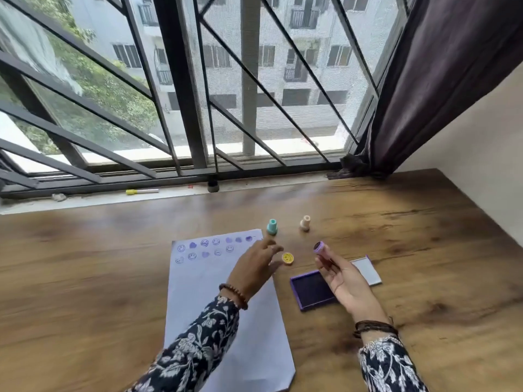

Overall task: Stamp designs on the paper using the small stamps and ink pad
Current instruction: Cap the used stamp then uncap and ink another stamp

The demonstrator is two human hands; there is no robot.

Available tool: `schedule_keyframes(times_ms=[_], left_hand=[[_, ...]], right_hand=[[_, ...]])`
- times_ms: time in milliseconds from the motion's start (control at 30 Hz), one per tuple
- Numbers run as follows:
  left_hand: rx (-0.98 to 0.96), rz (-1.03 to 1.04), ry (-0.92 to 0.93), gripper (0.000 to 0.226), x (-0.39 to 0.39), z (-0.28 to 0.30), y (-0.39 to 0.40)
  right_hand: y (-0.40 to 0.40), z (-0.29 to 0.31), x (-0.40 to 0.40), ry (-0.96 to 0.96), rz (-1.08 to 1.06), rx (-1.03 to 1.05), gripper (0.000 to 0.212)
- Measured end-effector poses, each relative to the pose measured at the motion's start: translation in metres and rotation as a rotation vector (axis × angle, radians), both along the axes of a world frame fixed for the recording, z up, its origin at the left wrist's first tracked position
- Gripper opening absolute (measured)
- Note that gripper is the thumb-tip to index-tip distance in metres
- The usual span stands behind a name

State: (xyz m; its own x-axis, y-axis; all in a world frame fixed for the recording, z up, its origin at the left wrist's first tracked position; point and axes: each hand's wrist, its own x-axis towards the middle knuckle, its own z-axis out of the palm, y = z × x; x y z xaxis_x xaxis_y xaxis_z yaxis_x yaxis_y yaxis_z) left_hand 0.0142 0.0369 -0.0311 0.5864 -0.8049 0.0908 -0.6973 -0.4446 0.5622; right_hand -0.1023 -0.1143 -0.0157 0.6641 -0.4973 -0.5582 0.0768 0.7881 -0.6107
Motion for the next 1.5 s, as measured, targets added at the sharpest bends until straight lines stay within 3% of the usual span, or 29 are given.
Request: schedule_keyframes(times_ms=[167,367,467,567,667,867,1133,1233,1333,1433,1500], left_hand=[[0.15,-0.119,-0.028,0.026,0.003,-0.006,-0.037],[0.048,-0.016,0.13,0.019,0.004,-0.013,-0.032],[-0.133,0.185,0.421,0.015,-0.002,-0.007,-0.031],[-0.387,0.277,0.955,0.01,-0.009,0.001,-0.034],[-0.485,0.263,1.156,0.014,-0.015,0.008,-0.031],[-0.523,0.214,1.233,0.013,-0.016,0.015,-0.025],[-0.594,0.246,1.316,0.013,-0.017,0.011,-0.024],[-0.708,0.275,1.467,0.018,-0.02,0.005,-0.03],[-0.814,0.309,1.567,0.028,-0.022,-0.003,-0.038],[-0.771,0.286,1.532,0.02,-0.025,-0.012,-0.046],[-0.641,0.238,1.362,0.016,-0.029,-0.017,-0.052]], right_hand=[[-0.004,-0.005,-0.01,-0.01,0.021,-0.075,0.01],[-0.004,-0.014,-0.014,0.017,0.052,-0.199,0.012],[0.002,-0.012,-0.011,0.014,0.107,-0.309,0.014],[0.006,-0.007,-0.007,0.051,0.175,-0.488,0.015],[0.006,-0.004,-0.004,0.103,0.221,-0.671,0.02],[0.01,0.006,-0.006,0.11,0.233,-0.862,0.025],[0.013,0.015,-0.002,0.104,0.208,-0.925,0.004],[0.013,0.012,0.002,0.106,0.218,-0.882,0.045],[0.008,0.004,0.001,0.061,0.193,-0.762,0.047],[0.001,-0.006,-0.004,0.064,0.191,-0.723,0.034],[-0.005,-0.013,-0.008,0.081,0.158,-0.719,0.032]])
